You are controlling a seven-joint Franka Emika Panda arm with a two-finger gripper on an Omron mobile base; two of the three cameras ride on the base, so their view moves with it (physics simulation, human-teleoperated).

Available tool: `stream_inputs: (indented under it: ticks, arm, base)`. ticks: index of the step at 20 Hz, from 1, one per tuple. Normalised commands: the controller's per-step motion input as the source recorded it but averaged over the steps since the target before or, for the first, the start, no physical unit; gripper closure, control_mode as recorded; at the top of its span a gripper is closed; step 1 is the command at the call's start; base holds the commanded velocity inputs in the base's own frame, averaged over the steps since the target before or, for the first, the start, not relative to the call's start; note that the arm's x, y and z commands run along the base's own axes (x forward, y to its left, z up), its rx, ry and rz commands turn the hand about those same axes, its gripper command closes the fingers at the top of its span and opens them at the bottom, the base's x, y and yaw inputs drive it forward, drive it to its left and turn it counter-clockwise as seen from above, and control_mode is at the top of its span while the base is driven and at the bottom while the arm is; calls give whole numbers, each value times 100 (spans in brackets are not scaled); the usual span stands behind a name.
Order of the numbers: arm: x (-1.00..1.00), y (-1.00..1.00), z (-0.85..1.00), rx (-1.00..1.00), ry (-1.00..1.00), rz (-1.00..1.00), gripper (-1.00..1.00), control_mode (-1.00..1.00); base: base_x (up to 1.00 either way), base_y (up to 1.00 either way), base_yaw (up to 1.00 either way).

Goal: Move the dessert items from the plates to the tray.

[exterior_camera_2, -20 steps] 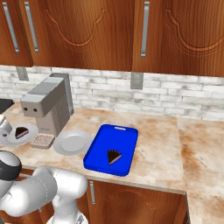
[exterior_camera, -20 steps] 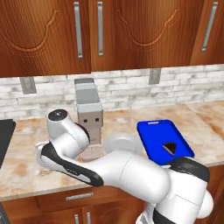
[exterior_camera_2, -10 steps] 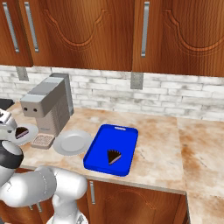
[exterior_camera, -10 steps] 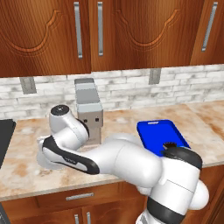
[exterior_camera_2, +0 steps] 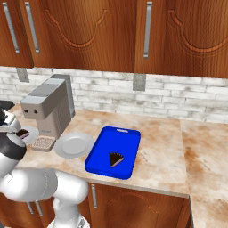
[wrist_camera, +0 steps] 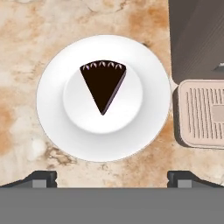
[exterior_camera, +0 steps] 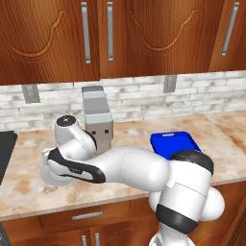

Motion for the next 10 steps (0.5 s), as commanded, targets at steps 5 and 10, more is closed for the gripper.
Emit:
stream_inputs:
  ticks: [5, 10]
  arm:
    - [12, 6, -23, 0, 0, 0, -100, -100]
    - [9, 5, -27, 0, 0, 0, -100, -100]
  base:
    - [0, 0, 0]
    - [0, 0, 0]
